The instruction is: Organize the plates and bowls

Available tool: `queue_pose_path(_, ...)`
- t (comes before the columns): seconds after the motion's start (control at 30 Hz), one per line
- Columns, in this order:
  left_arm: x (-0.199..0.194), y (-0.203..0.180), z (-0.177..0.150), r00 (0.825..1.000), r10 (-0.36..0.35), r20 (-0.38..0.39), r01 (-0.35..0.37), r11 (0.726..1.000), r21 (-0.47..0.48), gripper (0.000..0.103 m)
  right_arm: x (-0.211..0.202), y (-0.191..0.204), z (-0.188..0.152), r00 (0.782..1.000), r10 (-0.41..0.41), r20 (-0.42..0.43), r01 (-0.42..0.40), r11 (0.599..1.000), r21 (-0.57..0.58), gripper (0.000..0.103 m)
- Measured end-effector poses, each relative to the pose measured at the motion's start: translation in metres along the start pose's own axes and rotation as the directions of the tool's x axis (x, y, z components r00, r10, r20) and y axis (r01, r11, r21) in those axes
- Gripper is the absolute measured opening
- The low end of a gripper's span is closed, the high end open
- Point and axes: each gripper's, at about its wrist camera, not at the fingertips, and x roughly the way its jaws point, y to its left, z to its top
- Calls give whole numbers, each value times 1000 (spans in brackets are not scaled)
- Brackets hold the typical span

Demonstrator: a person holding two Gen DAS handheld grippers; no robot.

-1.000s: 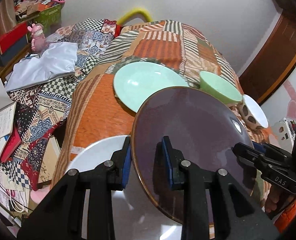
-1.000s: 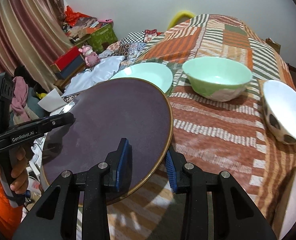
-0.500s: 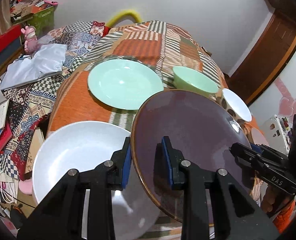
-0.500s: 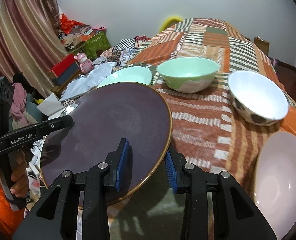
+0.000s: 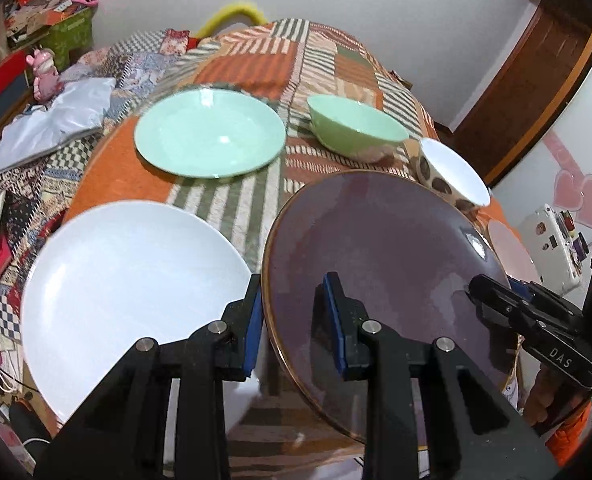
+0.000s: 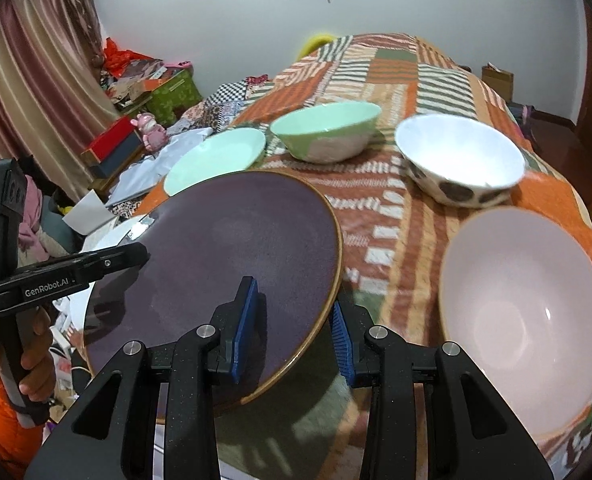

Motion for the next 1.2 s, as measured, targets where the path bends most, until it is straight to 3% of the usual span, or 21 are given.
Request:
queue_pose_path(0.37,16,-9,-17,999,2,-38,-2,1000,4,29,3,-10,-16,999,-35,-30,35,999,13,32)
queue_pose_path(0.77,40,-14,-16,997,18,-70,-15,999,37,29,13,-23,-25,995,-80,-66,85,993,79,32)
queue_pose_path(1.03,49,-9,-18,997,-1,-81,3,1000,18,29,14,-21,-25,993,-87,-74,92,994,64,32)
queue_pose_path(1.2,41,-16,-20,998,47,-53,-44,997,65,29,10,-20,-23,994,-83,-76,88,994,64,32)
